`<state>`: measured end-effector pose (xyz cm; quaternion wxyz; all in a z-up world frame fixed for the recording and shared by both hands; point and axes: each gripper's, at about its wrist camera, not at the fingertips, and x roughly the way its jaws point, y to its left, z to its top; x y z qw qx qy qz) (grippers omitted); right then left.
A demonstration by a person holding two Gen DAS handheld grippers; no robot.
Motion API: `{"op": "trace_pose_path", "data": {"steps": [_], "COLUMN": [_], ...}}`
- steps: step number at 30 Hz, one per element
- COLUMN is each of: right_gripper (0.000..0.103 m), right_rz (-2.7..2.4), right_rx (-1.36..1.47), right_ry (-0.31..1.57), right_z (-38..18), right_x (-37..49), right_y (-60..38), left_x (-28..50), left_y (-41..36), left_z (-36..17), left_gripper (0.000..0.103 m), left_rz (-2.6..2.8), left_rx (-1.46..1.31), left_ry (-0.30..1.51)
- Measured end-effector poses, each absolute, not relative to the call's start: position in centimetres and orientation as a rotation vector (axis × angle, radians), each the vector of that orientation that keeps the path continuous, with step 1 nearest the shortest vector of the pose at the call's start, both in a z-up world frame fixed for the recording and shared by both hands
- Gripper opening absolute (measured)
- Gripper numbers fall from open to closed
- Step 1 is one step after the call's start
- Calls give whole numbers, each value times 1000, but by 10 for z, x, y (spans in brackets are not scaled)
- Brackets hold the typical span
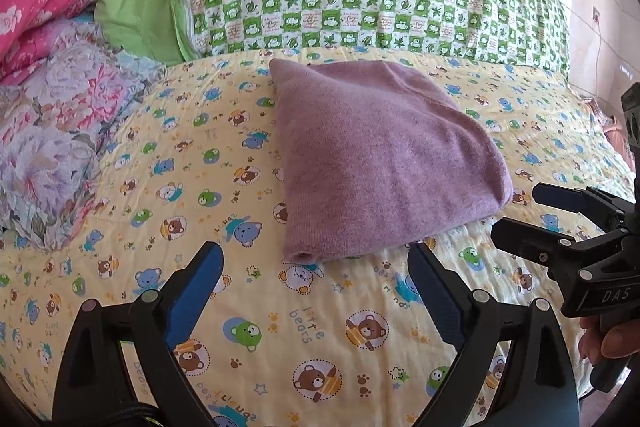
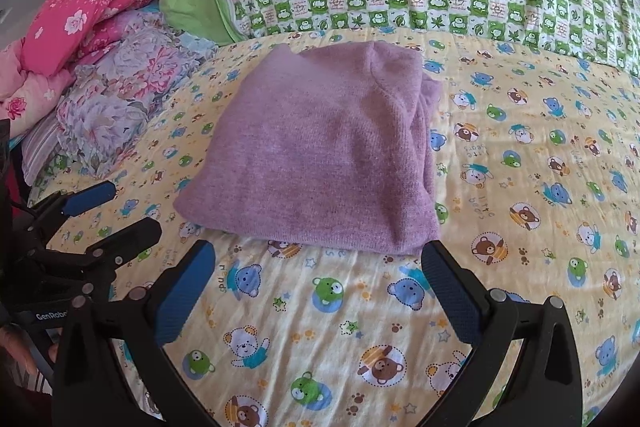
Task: Fold small clothes
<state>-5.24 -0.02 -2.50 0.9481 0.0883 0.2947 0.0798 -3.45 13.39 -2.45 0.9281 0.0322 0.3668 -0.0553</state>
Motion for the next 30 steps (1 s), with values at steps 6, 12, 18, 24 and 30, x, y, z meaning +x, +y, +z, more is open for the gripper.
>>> {"op": "trace_pose_path", "data": {"steps": [6,12,18,24,30], "right_gripper": [103,103,103,103,103], "right_rz": [168,166,166,174,183], "right_rx": [180,186,182,178,171], "right_ry": [601,601,599,591,588], "right_z": [-24,-24,-23,-20,-19], "right_x": [-51,-51,-52,-53,-54], "right_y": [0,0,3,2,-1], "left_x": [-34,-36,-35,-35,-35], "left_y": [130,125,124,123,122], "left_z": [-26,-27,-28,-28,-27], "left_gripper": [94,94,94,94,95], "left_rz": [-109,-115,-114,-117,-116], "left_rx": [62,63,59,62,65], "left_ry": [768,777,787,786,788]}}
